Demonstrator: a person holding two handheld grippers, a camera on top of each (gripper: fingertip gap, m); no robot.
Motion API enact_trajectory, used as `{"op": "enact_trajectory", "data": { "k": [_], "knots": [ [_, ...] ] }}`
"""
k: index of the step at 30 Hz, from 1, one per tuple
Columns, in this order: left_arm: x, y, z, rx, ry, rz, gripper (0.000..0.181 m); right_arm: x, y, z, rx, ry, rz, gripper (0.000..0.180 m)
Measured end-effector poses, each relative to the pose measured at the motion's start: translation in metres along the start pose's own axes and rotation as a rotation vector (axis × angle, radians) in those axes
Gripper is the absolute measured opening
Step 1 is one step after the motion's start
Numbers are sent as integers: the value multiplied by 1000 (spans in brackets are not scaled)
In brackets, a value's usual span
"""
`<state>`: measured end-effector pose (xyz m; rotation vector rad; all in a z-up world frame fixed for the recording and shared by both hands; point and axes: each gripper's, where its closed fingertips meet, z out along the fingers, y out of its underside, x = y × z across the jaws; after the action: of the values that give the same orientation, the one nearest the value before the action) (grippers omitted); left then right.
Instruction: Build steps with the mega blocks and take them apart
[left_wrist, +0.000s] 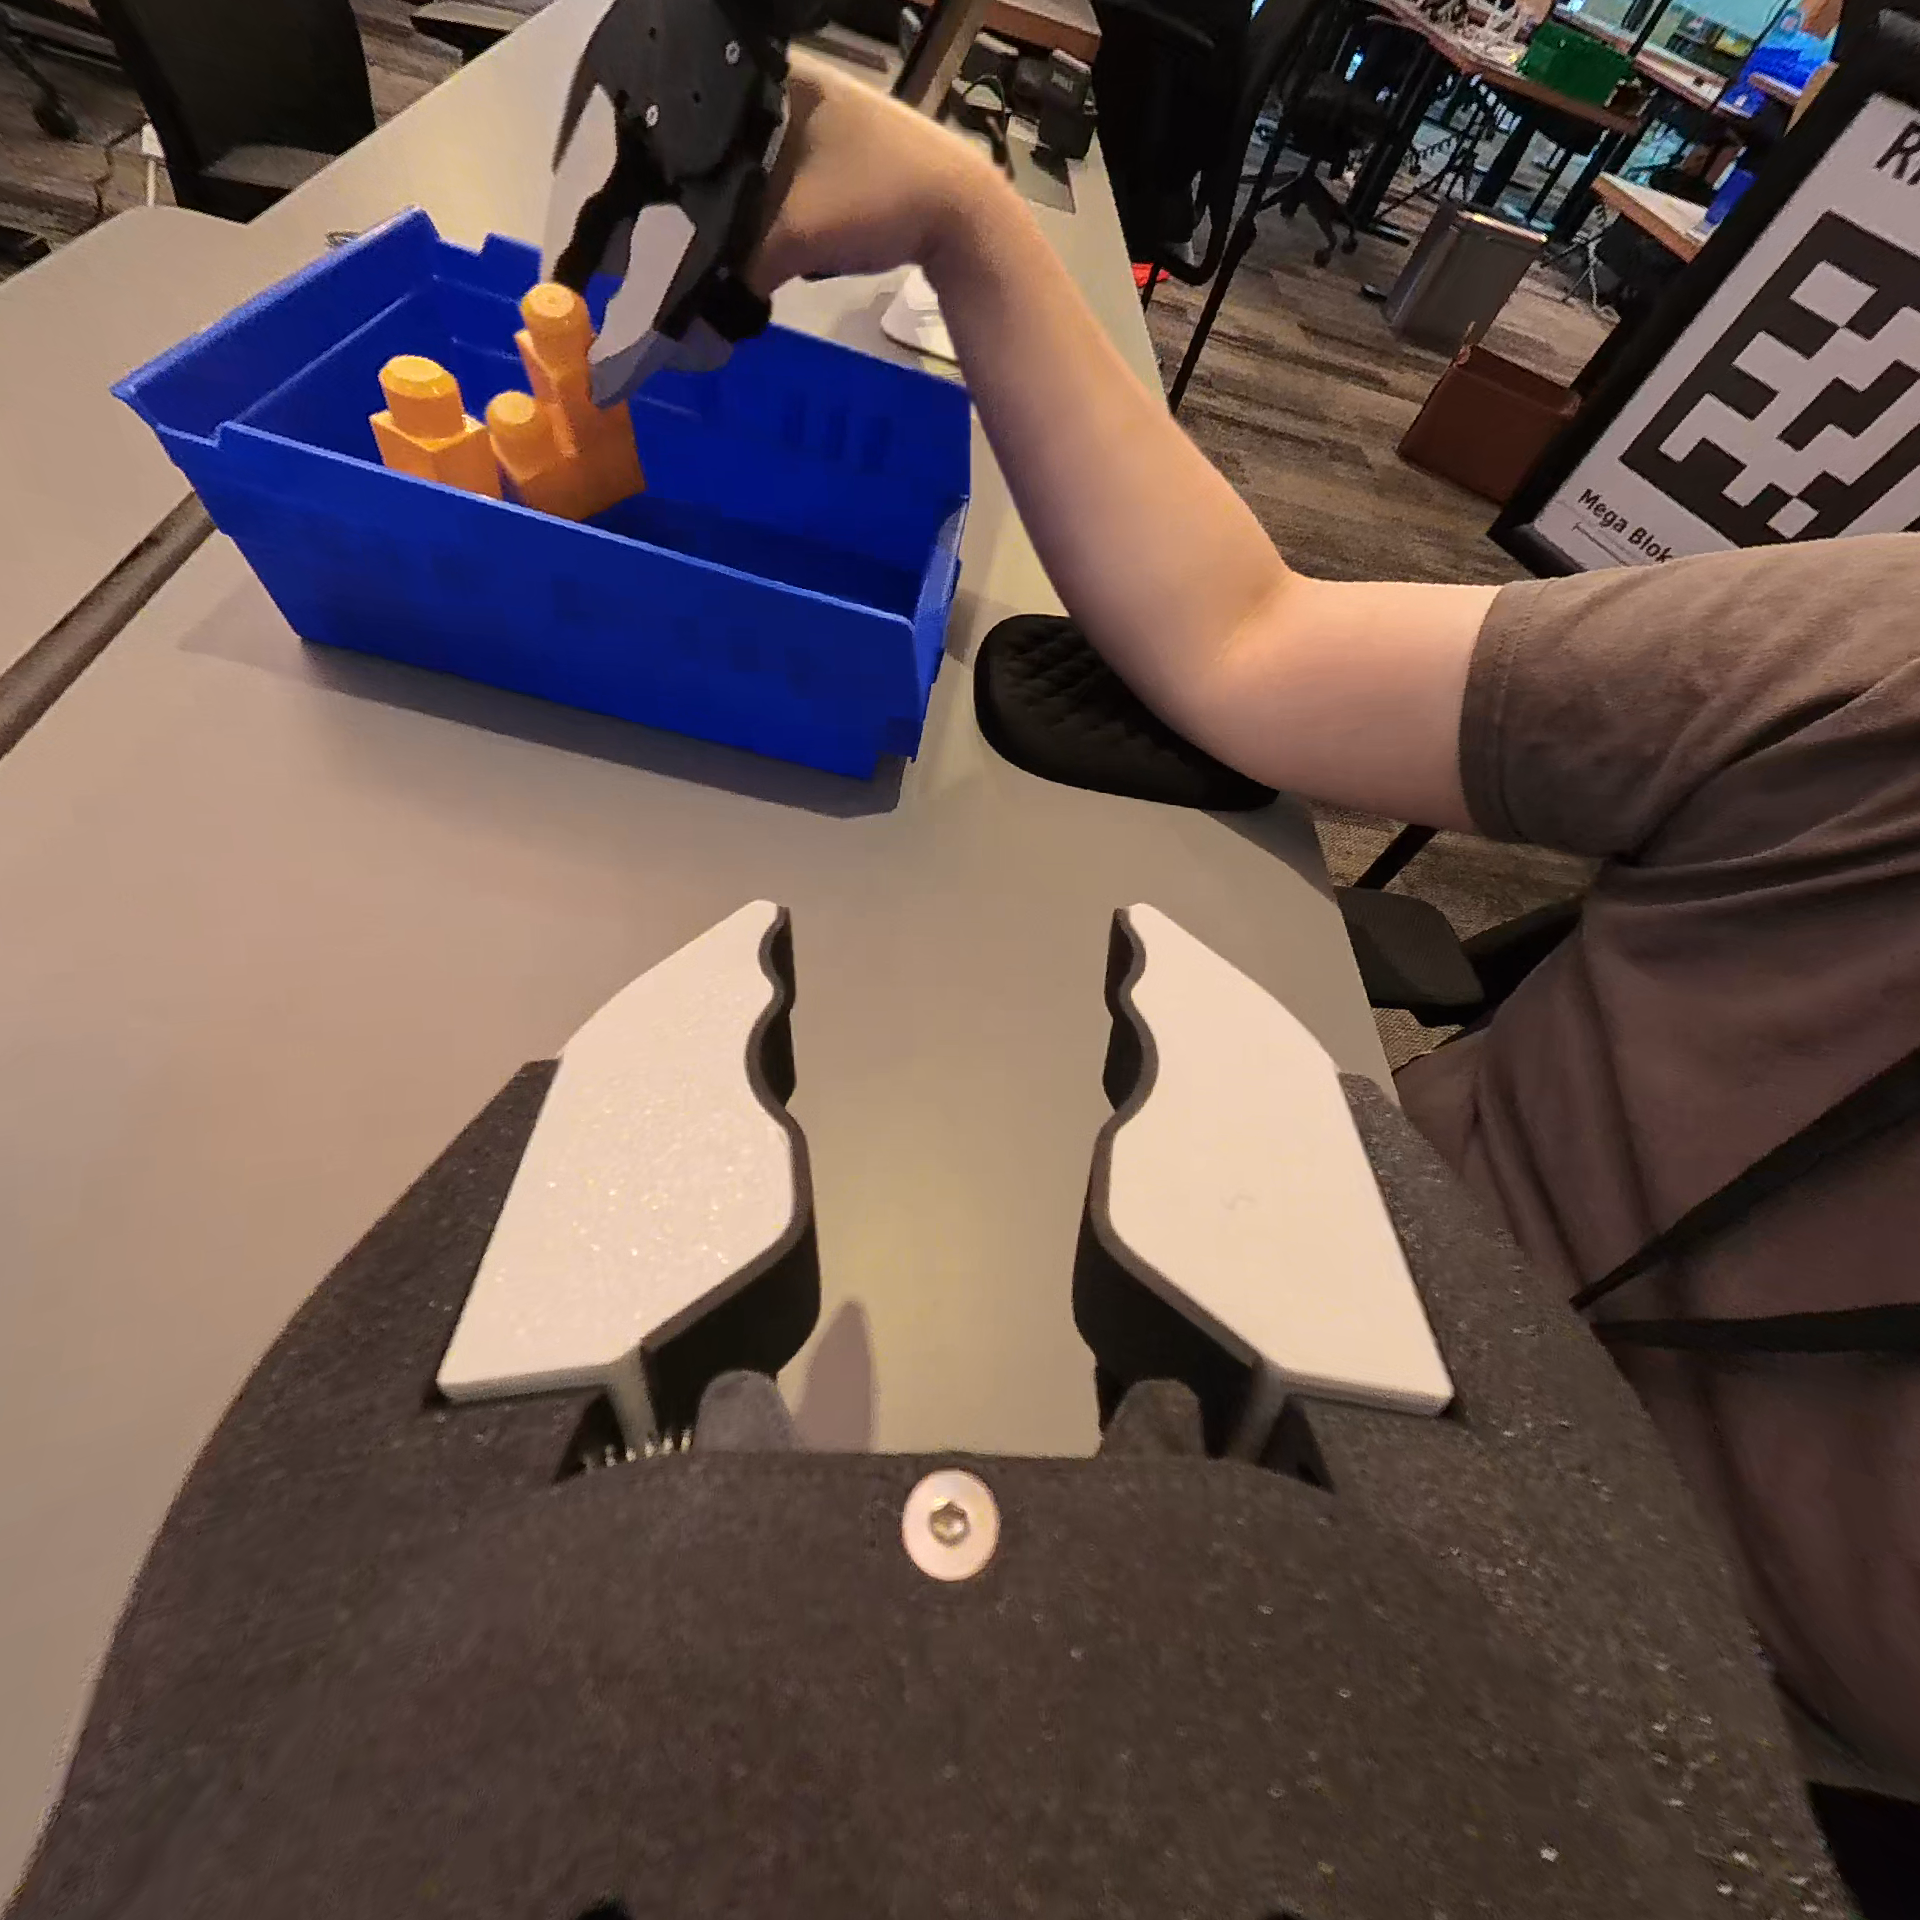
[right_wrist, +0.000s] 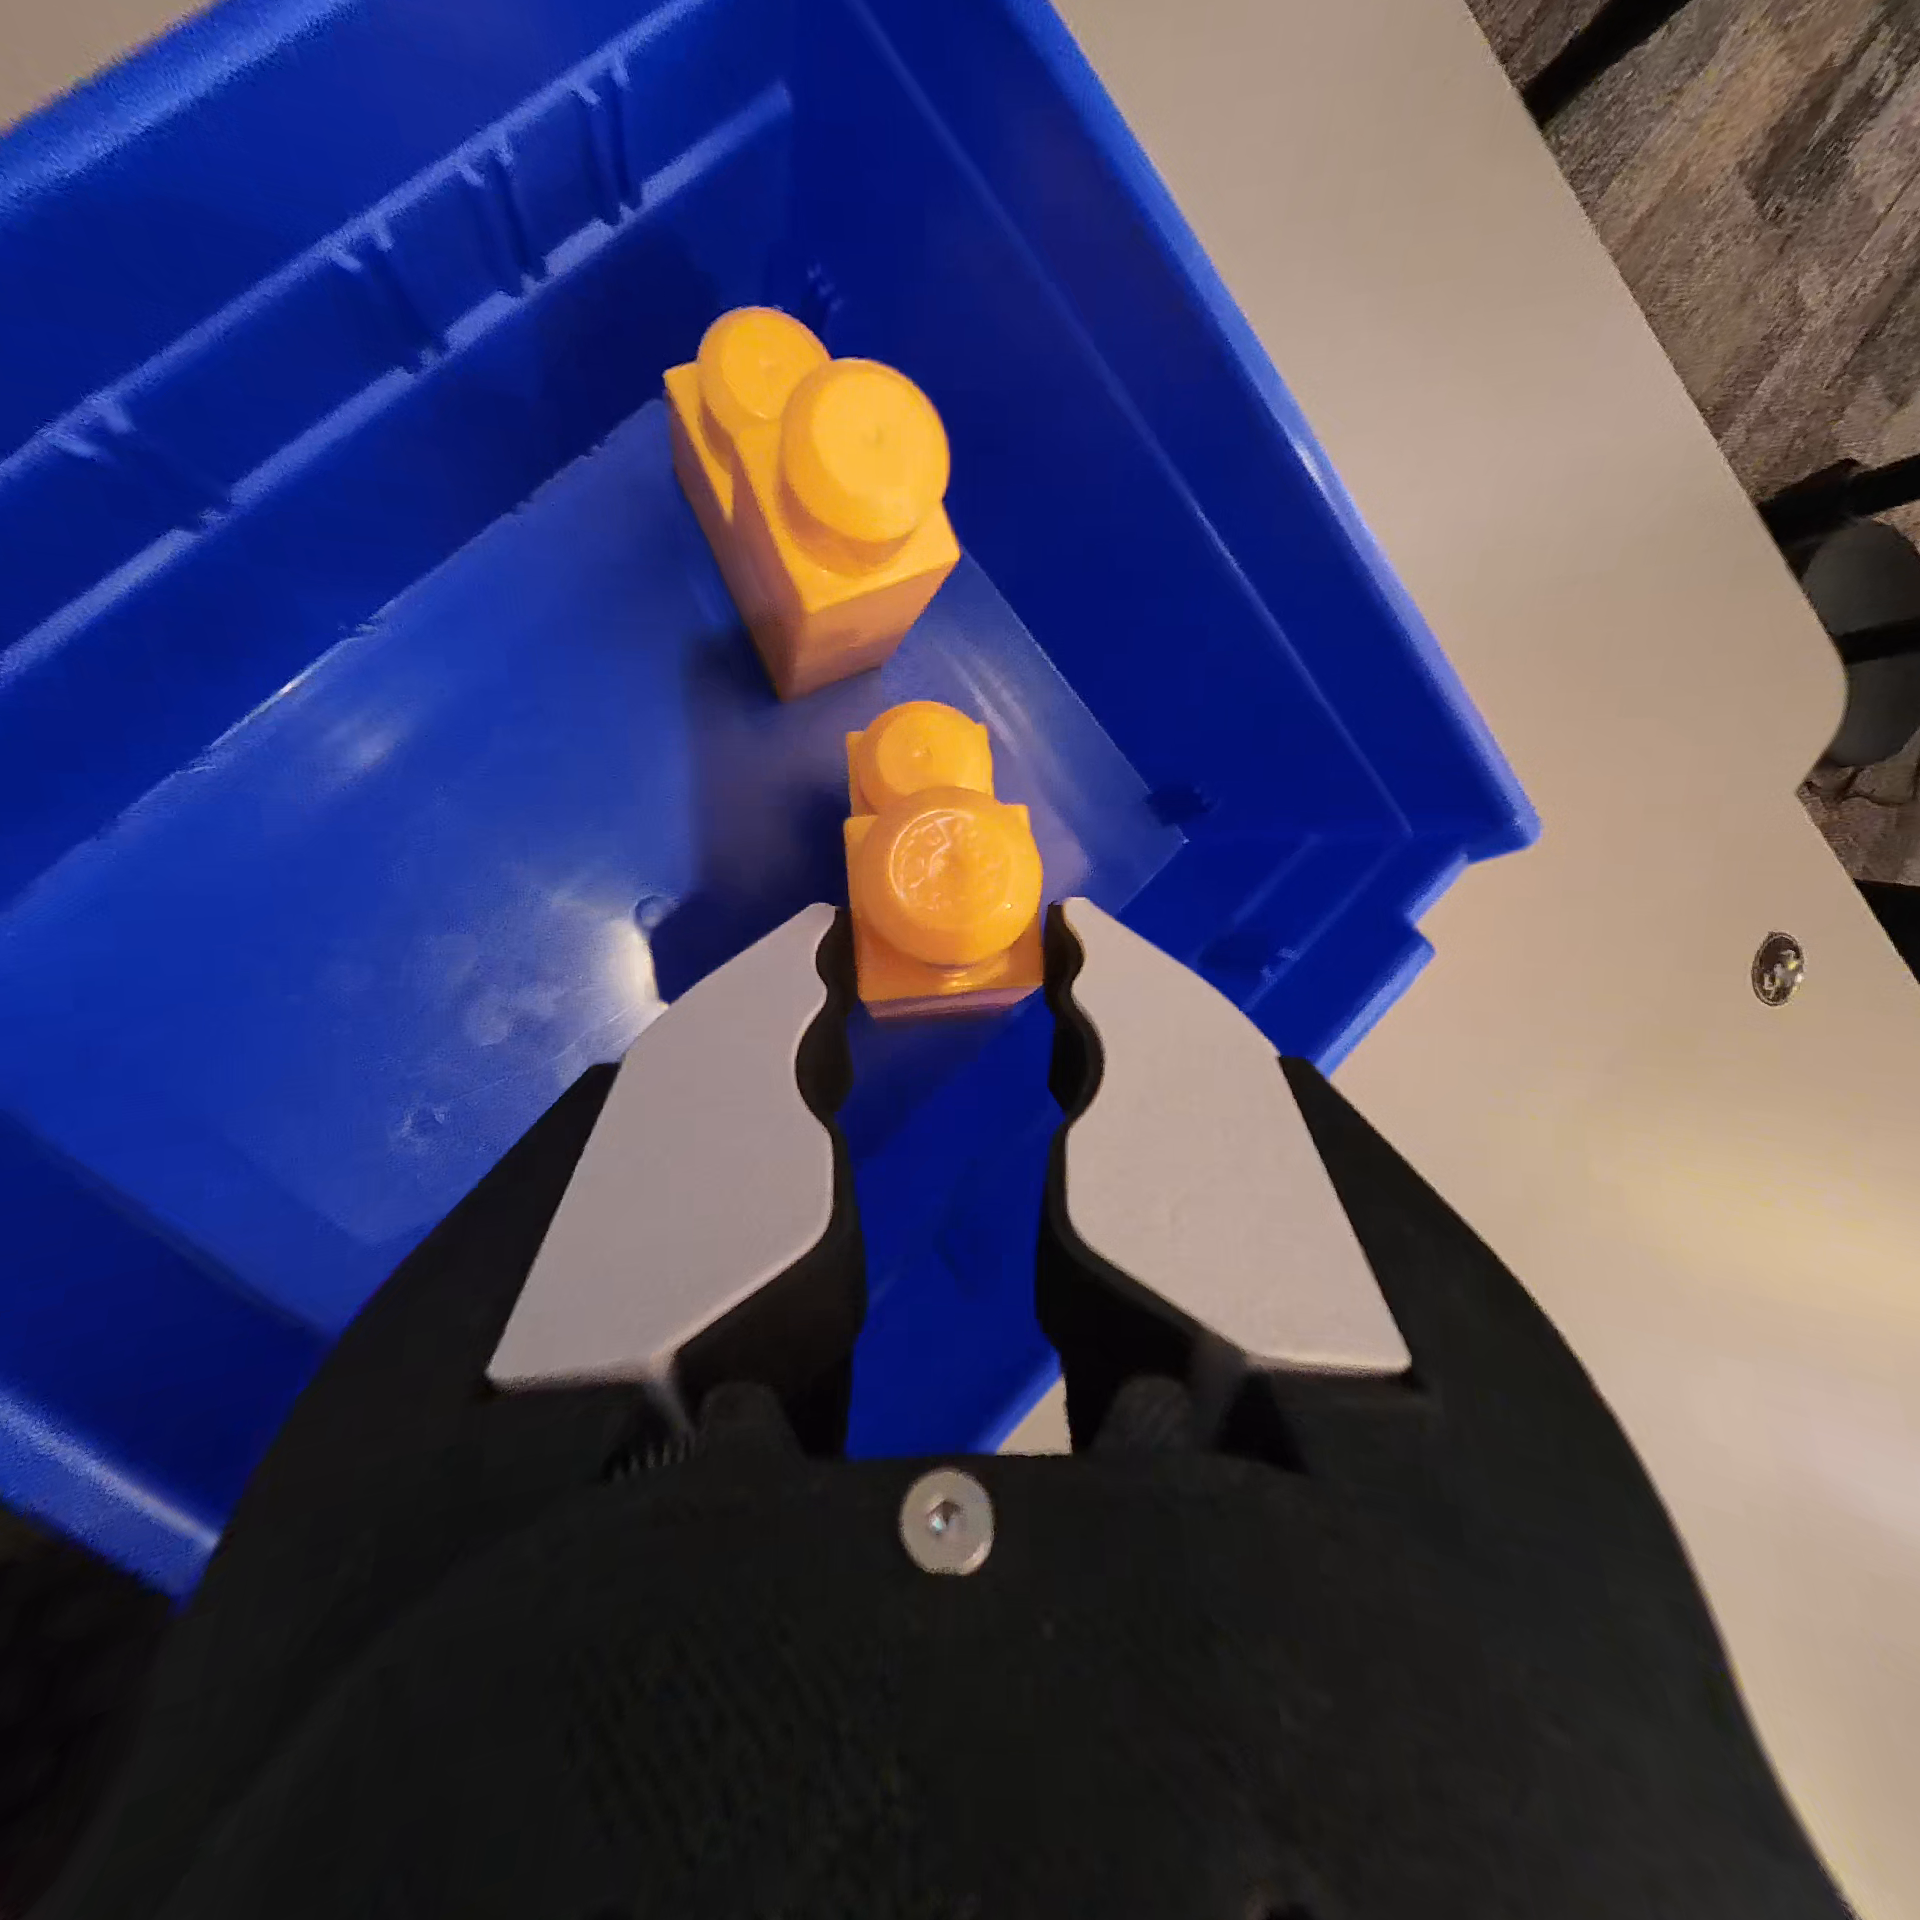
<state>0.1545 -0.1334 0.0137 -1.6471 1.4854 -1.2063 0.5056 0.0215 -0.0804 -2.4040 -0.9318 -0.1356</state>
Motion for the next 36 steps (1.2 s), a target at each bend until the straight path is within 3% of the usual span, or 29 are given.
{"op": "enact_trajectory", "data": {
  "k": [9, 20, 25, 30, 33, 36],
  "knots": [
    [4, -1, 0, 7, 34, -19, 58, 4, 3, 16, 4, -10, -21, 36],
    [5, -11, -20, 24, -15, 11, 58, 25, -4, 8, 3, 177, -80, 49],
    [2, -41, -89, 170, -172, 66, 57, 35, -25, -24, 148, 247, -26, 52],
    [-13, -48, -182, 314, -458, 70, 57, 36, -55, -72, 323, 304, 51, 55],
    [-22, -30, -223, 304, -590, -9, 56, 32, -69, -93, 385, 339, 59, 55],
    [-52, 20, -264, 105, -867, -107, 56, 24, -80, -103, 420, 342, 53, 54]
  ]
}}
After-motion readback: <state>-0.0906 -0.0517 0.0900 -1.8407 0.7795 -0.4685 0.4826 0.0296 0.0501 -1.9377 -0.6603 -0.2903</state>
